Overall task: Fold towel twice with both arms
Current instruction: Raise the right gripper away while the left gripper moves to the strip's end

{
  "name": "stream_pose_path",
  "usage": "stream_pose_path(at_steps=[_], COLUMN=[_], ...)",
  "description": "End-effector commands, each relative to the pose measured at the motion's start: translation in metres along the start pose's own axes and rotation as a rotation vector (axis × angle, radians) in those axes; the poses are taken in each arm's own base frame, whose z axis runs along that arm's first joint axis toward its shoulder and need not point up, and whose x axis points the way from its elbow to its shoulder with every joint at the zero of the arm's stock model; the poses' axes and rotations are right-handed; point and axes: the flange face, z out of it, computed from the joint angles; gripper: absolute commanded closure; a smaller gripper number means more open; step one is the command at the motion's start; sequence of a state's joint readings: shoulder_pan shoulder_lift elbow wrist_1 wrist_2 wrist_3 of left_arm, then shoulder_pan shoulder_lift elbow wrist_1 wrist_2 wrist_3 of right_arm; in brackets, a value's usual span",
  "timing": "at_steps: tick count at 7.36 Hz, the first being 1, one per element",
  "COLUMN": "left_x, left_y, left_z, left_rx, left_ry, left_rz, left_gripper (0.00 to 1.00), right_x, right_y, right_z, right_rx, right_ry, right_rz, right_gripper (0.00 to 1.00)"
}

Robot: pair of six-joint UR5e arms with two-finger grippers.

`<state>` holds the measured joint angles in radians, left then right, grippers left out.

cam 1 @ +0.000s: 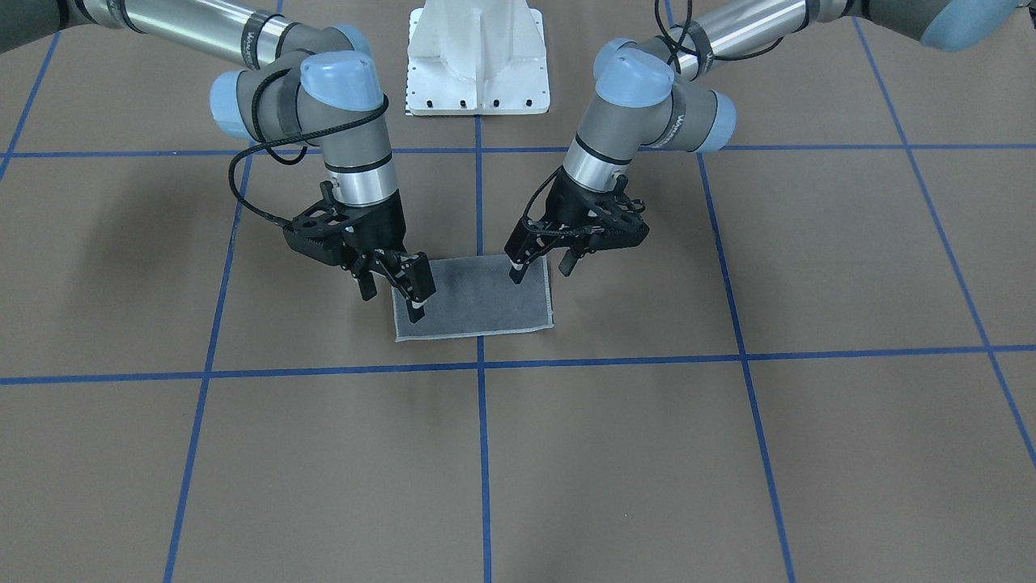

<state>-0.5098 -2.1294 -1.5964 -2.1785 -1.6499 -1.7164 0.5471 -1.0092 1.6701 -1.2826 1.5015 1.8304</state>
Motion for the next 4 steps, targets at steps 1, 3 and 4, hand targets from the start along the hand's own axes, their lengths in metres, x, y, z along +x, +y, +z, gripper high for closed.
stream_pose_path(at_steps=[1,3,4], left_x=[-0.015,-0.042,-0.043], left_y=[0.007,0.022,0.033], left_z=[0.002,0.008,0.010], left_rx=[-0.021,-0.040,-0.053], left_ry=[-0.007,-0.002,-0.007], left_rz=[-0.018,-0.061,-0.111], left_gripper=[0.00,0.02,0.08], right_x=[0.029,0.058,0.068], right_y=[-0.050,-0.105,-0.118], right_z=[-0.013,-0.013,-0.015], right_rx=[-0.060,-0.115,-0.126], right_ry=[0.030,0.070,0.076], right_rz=[-0.138,-0.293,-0.350], right_gripper=[0.00,0.00,0.00])
